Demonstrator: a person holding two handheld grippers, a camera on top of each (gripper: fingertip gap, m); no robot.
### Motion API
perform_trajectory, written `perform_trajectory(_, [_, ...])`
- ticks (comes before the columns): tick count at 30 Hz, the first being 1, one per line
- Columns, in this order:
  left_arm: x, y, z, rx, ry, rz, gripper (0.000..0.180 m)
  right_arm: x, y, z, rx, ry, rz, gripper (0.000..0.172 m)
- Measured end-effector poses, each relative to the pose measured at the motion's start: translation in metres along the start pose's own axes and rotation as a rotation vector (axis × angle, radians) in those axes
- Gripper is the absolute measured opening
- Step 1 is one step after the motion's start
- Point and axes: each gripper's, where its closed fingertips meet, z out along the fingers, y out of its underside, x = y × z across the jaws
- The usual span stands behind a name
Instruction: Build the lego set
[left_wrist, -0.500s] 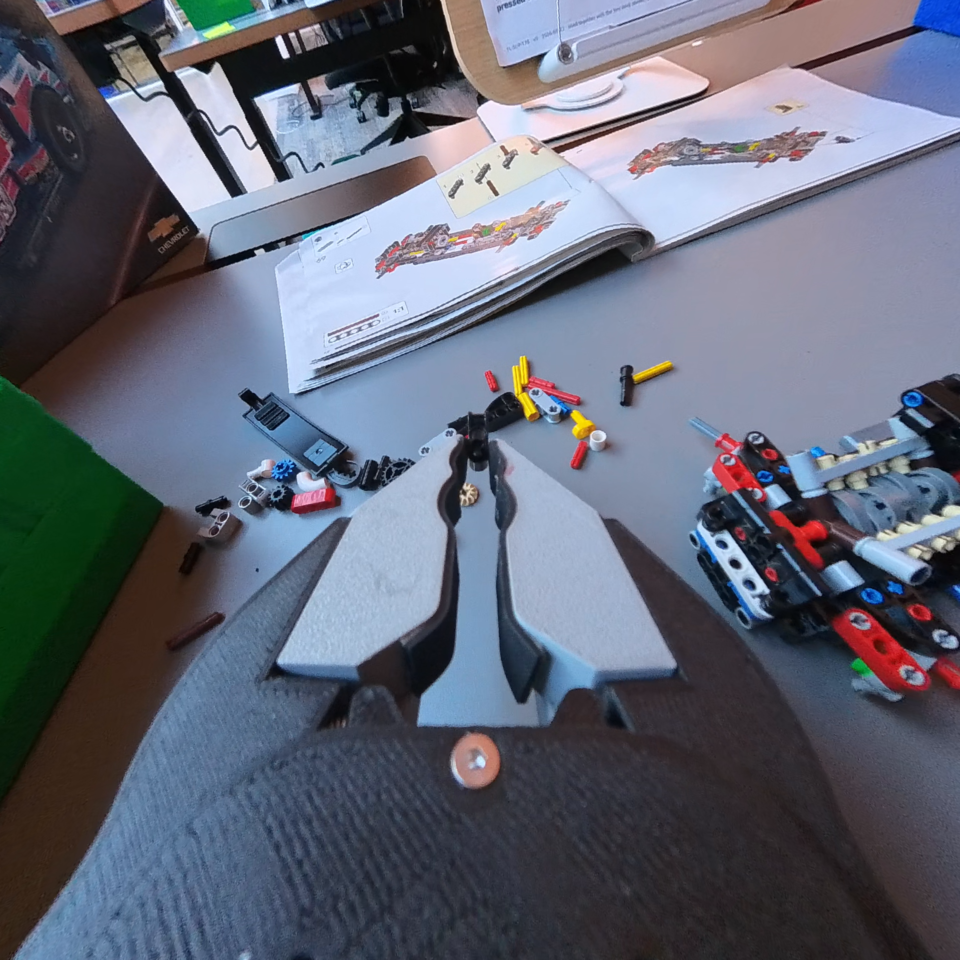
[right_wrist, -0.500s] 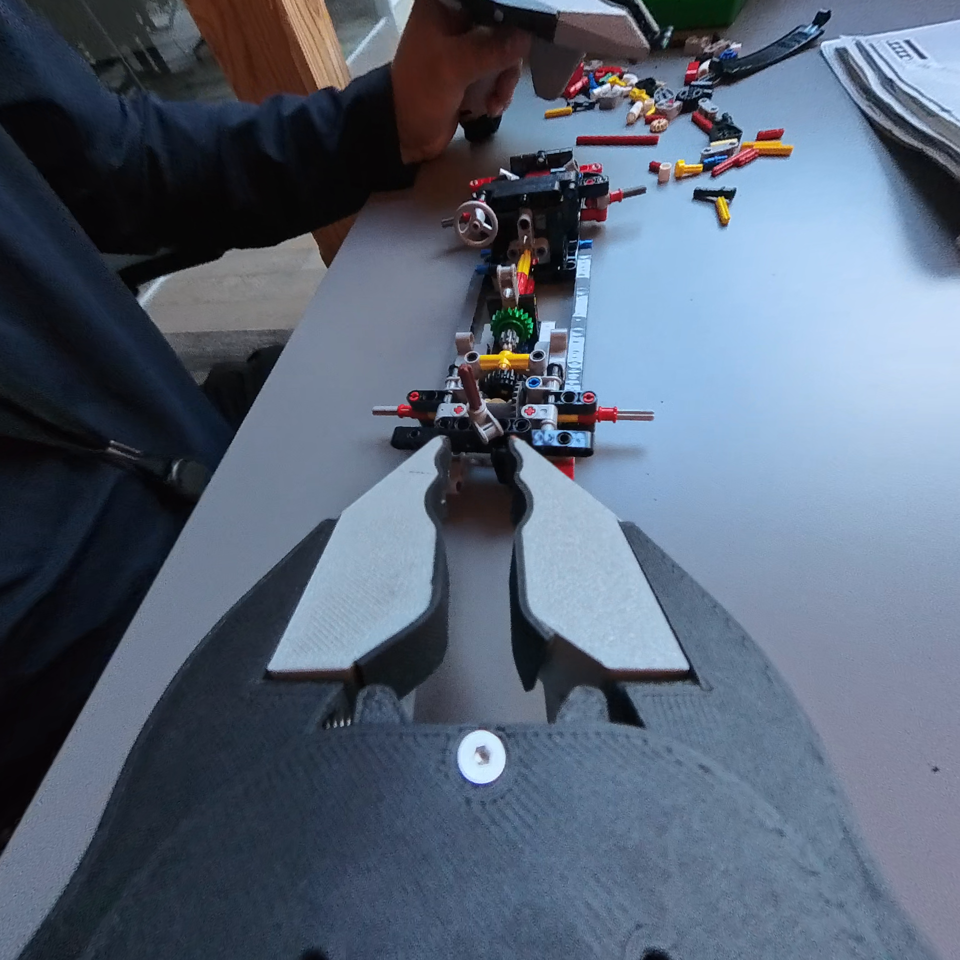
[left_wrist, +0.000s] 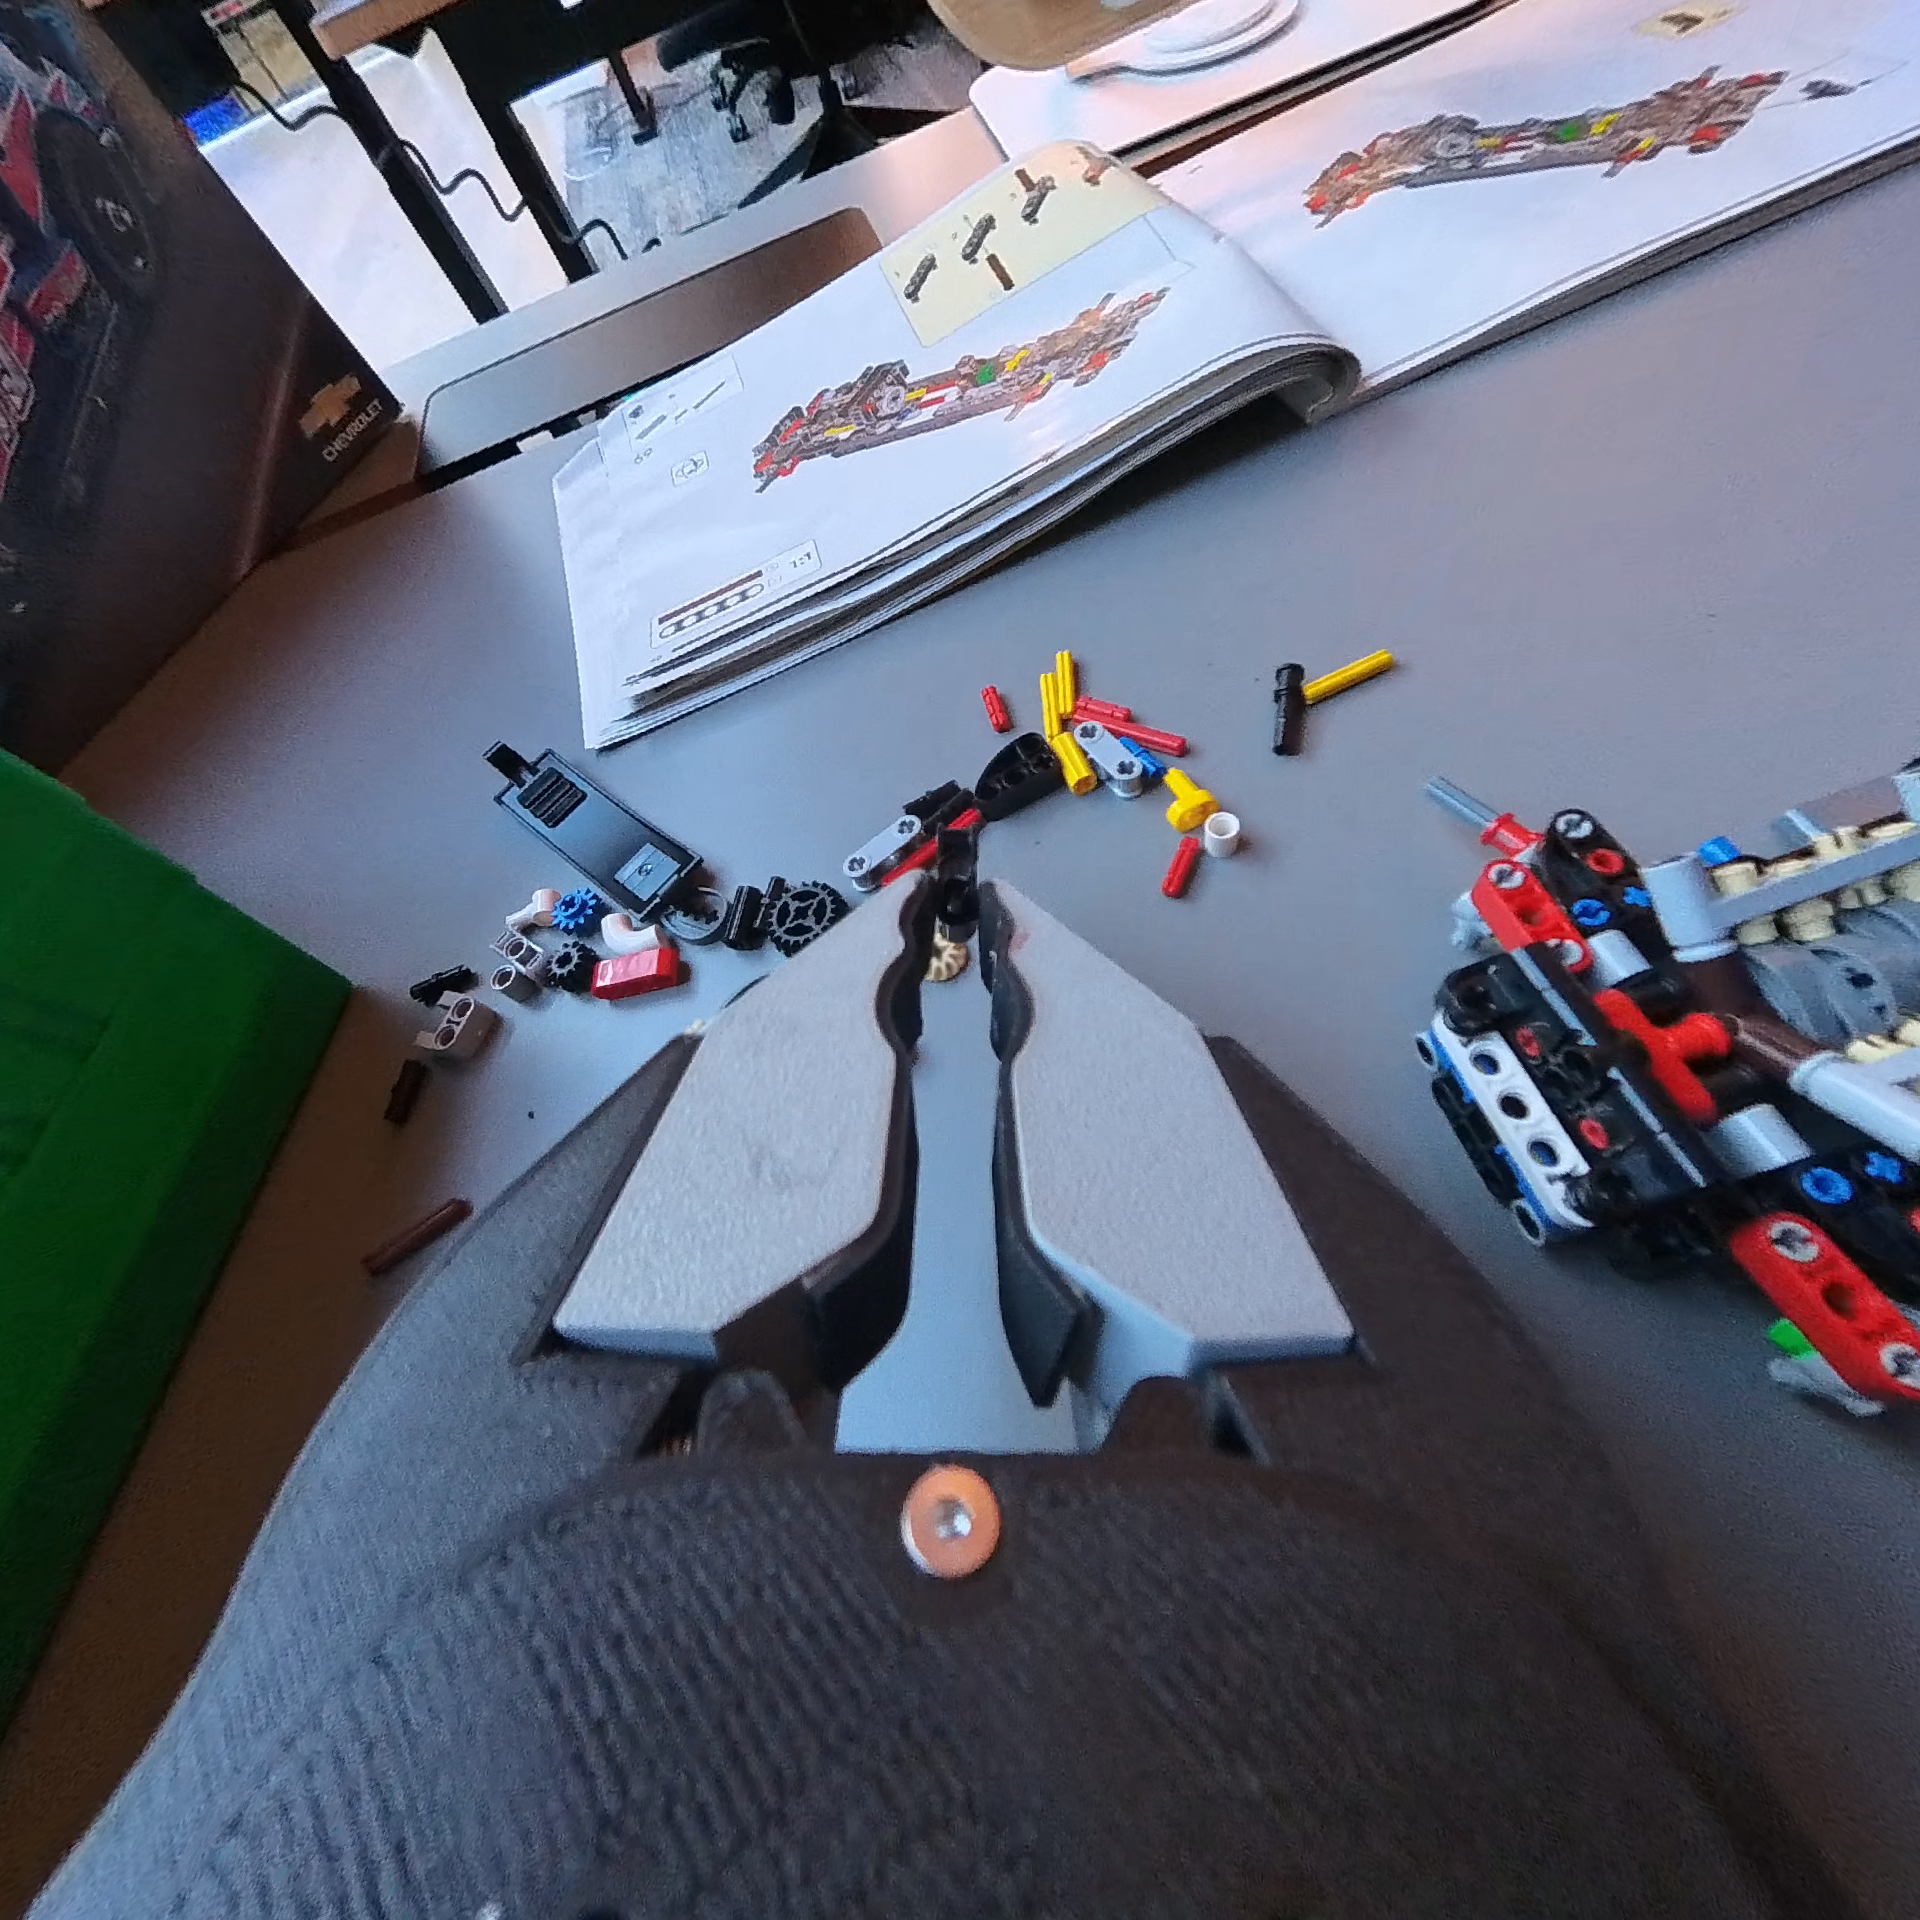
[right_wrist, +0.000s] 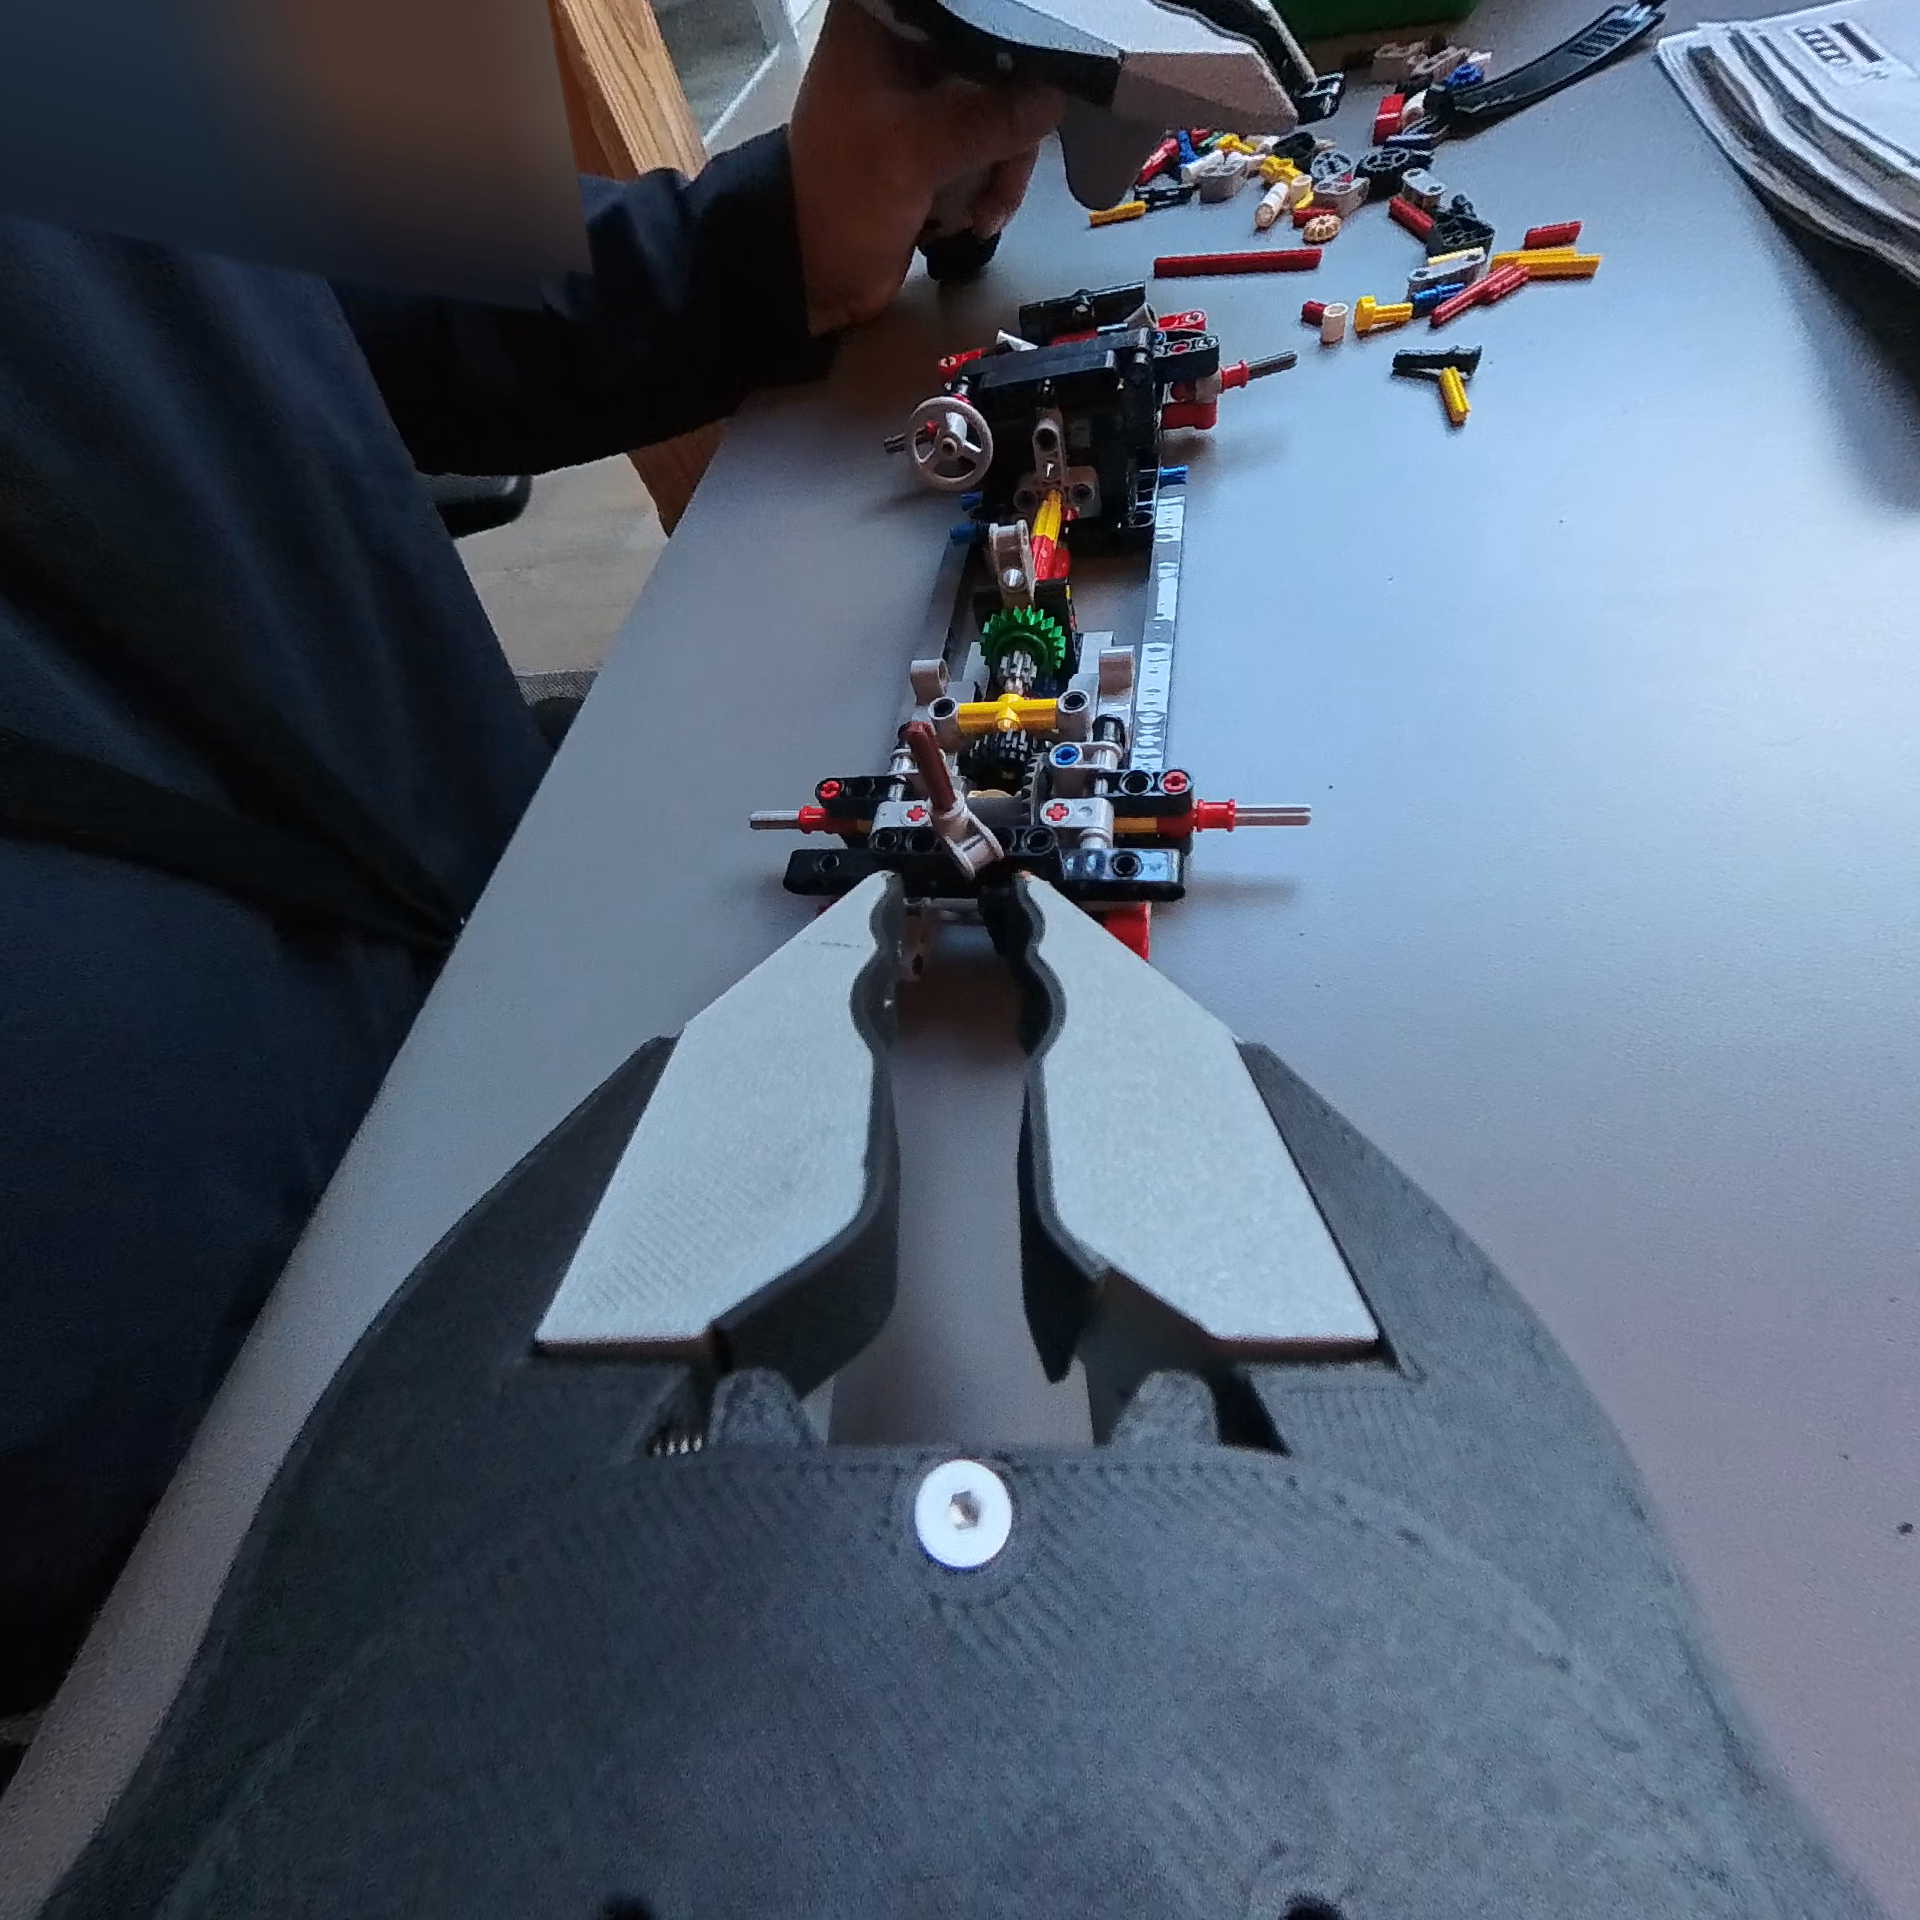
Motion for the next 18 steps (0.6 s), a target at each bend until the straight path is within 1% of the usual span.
perform_trajectory(7, [-0.003, -0.002, -0.002, 0.018, 0.0, -0.026, 0.005, -0.001, 0.002, -0.004, 0.01, 0.023, 0.003, 0.018])
perform_trajectory(14, [-0.003, -0.004, -0.004, 0.035, -0.011, -0.018, 0.006, -0.001, 0.013, 0.005, -0.083, 0.07, -0.047, 0.022])
perform_trajectory(18, [-0.008, -0.003, -0.003, 0.036, -0.019, -0.045, 0.006, -0.001, 0.013, 0.005, -0.087, 0.065, -0.046, 0.023])
